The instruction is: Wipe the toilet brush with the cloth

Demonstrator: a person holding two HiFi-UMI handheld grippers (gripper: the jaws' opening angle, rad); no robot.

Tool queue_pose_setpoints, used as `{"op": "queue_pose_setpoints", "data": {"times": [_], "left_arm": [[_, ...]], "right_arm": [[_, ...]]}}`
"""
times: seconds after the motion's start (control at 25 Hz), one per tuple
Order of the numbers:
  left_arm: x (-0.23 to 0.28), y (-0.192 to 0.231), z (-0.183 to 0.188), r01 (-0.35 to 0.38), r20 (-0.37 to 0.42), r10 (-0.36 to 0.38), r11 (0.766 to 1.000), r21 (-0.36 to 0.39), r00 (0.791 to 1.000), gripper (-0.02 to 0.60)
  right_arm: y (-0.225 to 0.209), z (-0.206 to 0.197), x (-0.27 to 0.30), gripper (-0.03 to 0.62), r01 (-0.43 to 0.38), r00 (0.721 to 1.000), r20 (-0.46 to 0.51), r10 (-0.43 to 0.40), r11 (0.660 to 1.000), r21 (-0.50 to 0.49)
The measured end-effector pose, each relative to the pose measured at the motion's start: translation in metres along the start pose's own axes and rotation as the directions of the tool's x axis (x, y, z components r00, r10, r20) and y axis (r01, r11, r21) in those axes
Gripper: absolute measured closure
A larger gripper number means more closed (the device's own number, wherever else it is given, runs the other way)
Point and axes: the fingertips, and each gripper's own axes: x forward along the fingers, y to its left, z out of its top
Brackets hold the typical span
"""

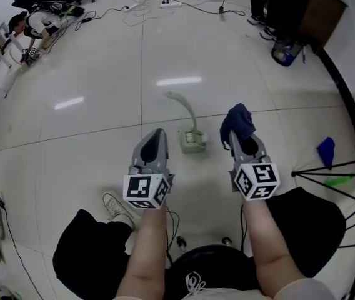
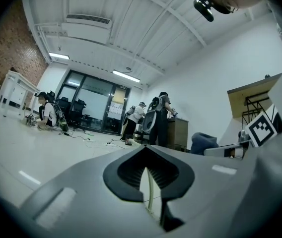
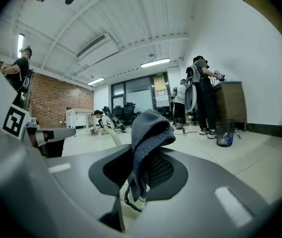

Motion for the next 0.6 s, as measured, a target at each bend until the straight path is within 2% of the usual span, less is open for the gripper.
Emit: {"op": "queue_pose_setpoints", "data": {"times": [0.16, 0.4, 0.6], "left_arm": [[-0.004, -0.015, -0.001, 0.019, -0.025, -0.018, 0.999, 0.032, 1.000, 0.575], [-0.007, -0.016, 0.007, 0.017, -0.028, -0.015, 0.999, 0.049, 0.999, 0.575], [-0.006, -0.020, 0.009, 0.034, -0.047, -0.032, 0.997, 0.063, 0.998, 0.575]], "right_arm": [[0.001, 0.000, -0.006, 0.526, 0.002, 1.000, -0.004, -0.002, 1.000, 0.005], [0.013, 0.002, -0.007, 0.528, -0.008, 1.000, 0.008, 0.008, 1.000, -0.021], [0.020, -0.002, -0.009, 0.528, 0.001, 1.000, -0.008, -0.002, 0.995, -0.097]]}}
